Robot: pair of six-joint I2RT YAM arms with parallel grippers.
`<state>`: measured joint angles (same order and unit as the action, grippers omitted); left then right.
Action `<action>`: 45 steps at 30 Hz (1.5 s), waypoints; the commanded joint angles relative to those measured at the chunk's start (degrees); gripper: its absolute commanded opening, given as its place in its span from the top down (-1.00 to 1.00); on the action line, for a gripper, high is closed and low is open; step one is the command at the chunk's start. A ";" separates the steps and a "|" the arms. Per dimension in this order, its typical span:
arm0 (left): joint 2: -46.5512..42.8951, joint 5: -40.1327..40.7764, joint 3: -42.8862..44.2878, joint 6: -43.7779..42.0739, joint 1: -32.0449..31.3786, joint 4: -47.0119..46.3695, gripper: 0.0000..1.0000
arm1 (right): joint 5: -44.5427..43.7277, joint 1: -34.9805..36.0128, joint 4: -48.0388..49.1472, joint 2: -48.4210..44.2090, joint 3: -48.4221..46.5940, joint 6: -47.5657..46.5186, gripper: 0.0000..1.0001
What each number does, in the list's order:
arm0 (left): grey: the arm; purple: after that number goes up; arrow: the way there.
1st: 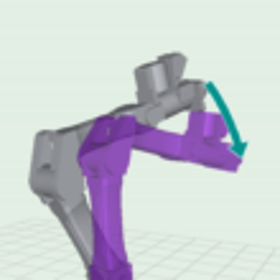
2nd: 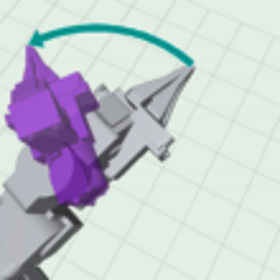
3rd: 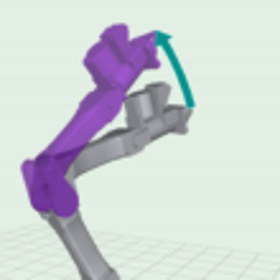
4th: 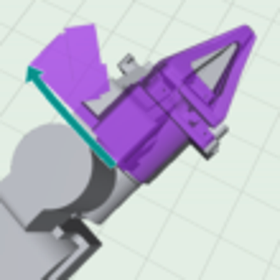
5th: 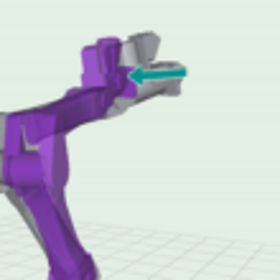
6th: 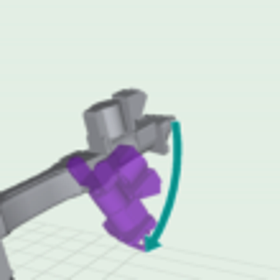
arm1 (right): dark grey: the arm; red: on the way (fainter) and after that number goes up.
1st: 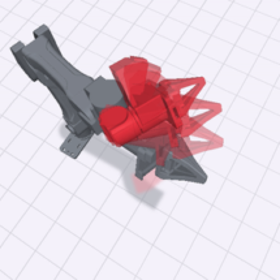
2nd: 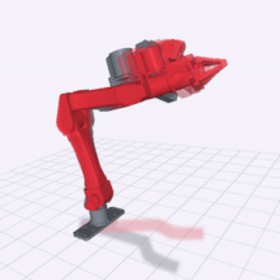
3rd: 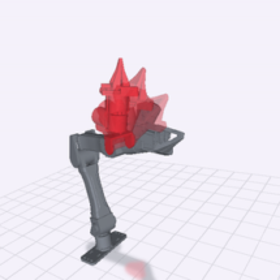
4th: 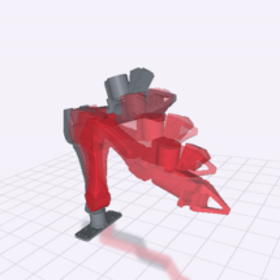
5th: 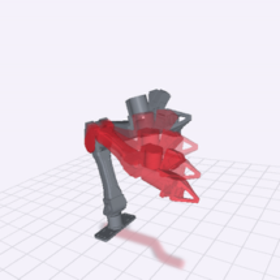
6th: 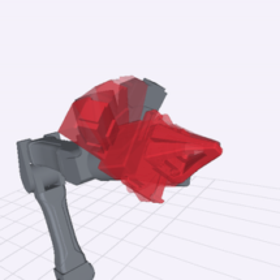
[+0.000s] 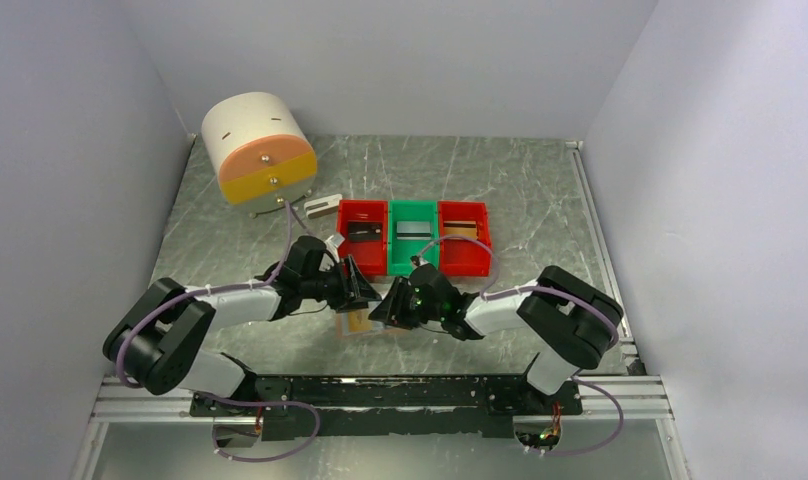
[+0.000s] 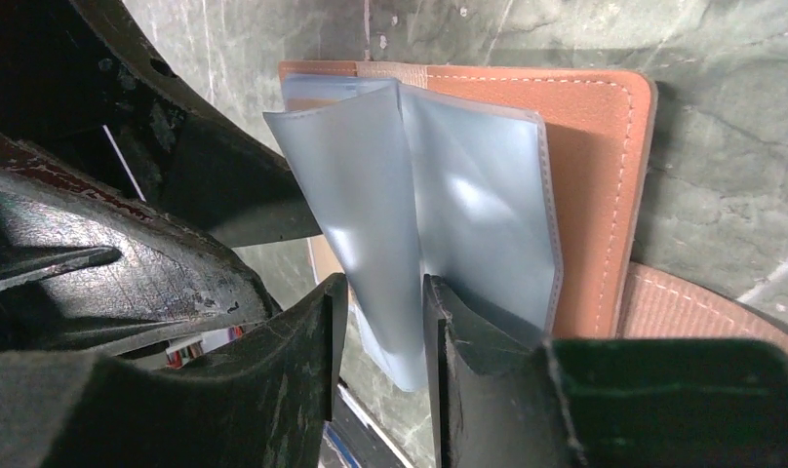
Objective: Take the credit cards out of the card holder
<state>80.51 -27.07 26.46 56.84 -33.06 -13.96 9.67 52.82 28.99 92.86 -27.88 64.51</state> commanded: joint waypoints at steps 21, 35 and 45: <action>5.55 -9.37 4.13 -1.72 -0.09 -8.75 0.01 | -14.96 -0.95 -20.03 -29.12 8.19 -1.87 -0.11; 11.61 1.43 7.93 -4.91 -6.89 1.83 0.01 | -21.63 -1.16 -26.45 -37.06 5.37 -5.04 0.09; 7.42 6.44 12.06 -10.52 -7.12 12.15 0.13 | -19.88 -1.14 -24.31 -32.72 2.17 -6.35 0.24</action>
<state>91.74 -24.95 36.42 49.56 -39.92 -7.31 -9.82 52.05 3.92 59.13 -22.37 59.70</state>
